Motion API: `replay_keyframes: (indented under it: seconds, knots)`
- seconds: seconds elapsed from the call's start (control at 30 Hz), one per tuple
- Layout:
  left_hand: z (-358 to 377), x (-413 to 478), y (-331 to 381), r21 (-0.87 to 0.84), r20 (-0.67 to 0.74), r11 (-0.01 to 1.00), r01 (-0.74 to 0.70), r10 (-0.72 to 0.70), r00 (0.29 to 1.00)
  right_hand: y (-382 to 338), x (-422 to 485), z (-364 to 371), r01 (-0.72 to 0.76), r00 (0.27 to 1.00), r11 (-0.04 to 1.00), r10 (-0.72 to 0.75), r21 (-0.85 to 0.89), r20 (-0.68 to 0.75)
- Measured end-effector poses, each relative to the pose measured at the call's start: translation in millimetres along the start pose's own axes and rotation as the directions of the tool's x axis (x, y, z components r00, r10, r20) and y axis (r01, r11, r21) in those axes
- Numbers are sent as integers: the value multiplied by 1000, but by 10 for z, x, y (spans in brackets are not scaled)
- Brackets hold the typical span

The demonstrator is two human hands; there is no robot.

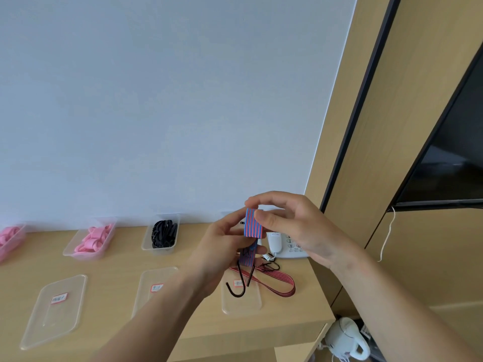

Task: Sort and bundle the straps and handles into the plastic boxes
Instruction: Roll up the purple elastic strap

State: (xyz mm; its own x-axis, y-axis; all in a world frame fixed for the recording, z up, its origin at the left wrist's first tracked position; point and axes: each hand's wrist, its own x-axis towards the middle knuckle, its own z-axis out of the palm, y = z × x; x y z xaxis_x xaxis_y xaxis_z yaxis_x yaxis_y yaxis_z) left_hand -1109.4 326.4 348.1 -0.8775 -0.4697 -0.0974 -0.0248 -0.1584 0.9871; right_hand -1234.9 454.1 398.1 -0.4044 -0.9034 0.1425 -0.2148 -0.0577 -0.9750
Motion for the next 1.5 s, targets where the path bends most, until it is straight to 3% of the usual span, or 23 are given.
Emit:
replay_keyframes:
  seconds: [0.23, 0.33, 0.5, 0.67, 0.83, 1.0, 1.1, 1.2, 1.27, 1.33, 1.43, 1.5]
  knots:
    - [-106, 40, 25, -177, 104, 979, 104, -87, 991, 88, 78, -12, -35, 999, 999, 36, 21, -31]
    - [-150, 46, 17, -162, 146, 980, 112, -89, 985, 87, 119, -1, -48, 997, 998, 50, 51, -50]
    - [-189, 104, -37, -95, 74, 994, 45, -39, 997, 55, 211, 42, -58, 996, 995, 62, 82, -56]
    - [-289, 169, 10, -168, -42, 984, 53, -61, 997, 13, 329, 164, -9, 998, 999, 11, 35, -59]
    - [-460, 200, 55, -261, -60, 965, 37, -54, 997, -14, 448, 326, 29, 998, 1000, -29, -2, -55]
    - [-697, 226, 83, -365, 25, 928, 69, -64, 998, 81, 543, 533, 58, 998, 998, -58, 4, -26]
    - [-893, 224, 90, -482, 93, 866, 132, -100, 991, 210, 550, 655, 146, 989, 986, -147, -86, -2]
    - [-1015, 199, 68, -484, 171, 861, 157, -83, 982, 381, 520, 792, 188, 982, 965, -189, -185, 16]
    - [-1048, 214, -10, -455, 177, 878, 150, -76, 981, 534, 503, 886, 127, 989, 961, -143, -248, -46]
    - [-1083, 275, -103, -445, 114, 887, 125, -82, 990, 681, 477, 971, -46, 990, 972, 14, -229, -140]
    - [-1156, 407, -244, -439, 26, 893, 95, -93, 995, 888, 486, 1038, -294, 950, 956, 294, 22, -101]
    - [-1179, 522, -342, -436, -4, 894, 100, -113, 994, 1022, 526, 1069, -344, 931, 915, 362, 211, -52]
